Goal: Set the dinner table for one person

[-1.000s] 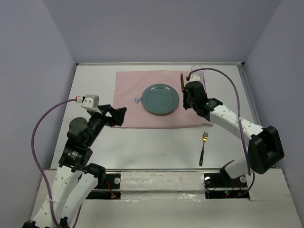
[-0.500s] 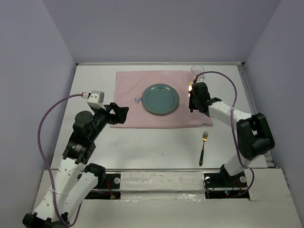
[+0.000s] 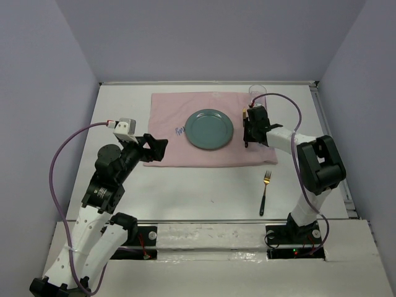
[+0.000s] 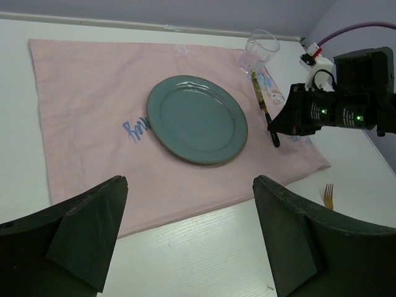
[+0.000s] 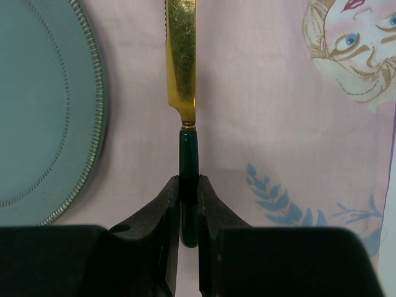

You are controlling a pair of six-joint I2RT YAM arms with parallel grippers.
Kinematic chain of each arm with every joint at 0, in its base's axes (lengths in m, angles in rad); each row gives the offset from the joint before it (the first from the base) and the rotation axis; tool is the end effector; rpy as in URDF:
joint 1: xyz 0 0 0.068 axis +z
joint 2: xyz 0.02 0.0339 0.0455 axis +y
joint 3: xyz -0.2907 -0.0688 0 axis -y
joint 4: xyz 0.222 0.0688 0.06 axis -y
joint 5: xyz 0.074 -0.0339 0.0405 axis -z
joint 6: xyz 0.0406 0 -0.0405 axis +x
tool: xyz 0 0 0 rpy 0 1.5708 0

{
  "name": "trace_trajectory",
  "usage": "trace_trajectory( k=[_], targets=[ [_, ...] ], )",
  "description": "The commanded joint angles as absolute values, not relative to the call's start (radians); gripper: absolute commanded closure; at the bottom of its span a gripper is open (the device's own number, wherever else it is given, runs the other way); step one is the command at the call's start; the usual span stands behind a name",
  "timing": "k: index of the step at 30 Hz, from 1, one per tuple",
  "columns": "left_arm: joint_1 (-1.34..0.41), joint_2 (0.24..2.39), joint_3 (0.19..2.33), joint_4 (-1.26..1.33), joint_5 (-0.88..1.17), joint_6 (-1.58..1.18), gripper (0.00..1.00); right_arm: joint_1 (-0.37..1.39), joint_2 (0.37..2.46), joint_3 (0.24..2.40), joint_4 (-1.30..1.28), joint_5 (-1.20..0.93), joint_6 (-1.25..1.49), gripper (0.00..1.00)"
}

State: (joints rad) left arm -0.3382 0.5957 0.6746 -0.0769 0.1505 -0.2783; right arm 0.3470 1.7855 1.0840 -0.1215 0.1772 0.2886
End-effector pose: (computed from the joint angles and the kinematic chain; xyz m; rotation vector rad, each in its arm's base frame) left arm 0.1018 -0.0423 0.3541 0.1683 1.5918 -0.5999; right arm 0.3483 0.1183 0.2165 0.0134 2.3789 0.0909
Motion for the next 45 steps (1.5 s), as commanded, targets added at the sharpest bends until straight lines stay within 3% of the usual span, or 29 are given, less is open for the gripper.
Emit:
trace_trajectory(
  k=[1,10,23,24,26,34,38,45],
  targets=[
    [-0.333,0.597,0.706,-0.034,0.164,-0.270,0.07,0.325,1.804,1.155,-0.080,0.166,0.302,1.00],
    [-0.333,0.600,0.706,-0.032,0.169,-0.270,0.07,0.316,1.876,1.204,-0.115,0.156,0.301,0.99],
    [-0.336,0.591,0.704,-0.031,0.176,-0.273,0.07,0.316,1.845,1.235,-0.199,0.189,0.319,0.64],
    [-0.336,0.592,0.704,-0.031,0.178,-0.272,0.07,0.316,1.830,1.229,-0.204,0.190,0.321,0.55],
    [-0.341,0.588,0.704,-0.031,0.176,-0.273,0.07,0.316,1.774,1.220,-0.228,0.189,0.327,0.47],
    [-0.370,0.552,0.706,-0.032,0.172,-0.268,0.07,0.316,1.421,0.970,-0.345,0.189,0.449,0.46],
    [-0.388,0.534,0.707,-0.035,0.166,-0.268,0.07,0.316,1.210,0.781,-0.529,0.170,0.590,0.48],
    [-0.426,0.503,0.709,-0.035,0.158,-0.265,0.07,0.316,1.051,0.692,-0.767,0.075,0.745,0.48]
  ],
)
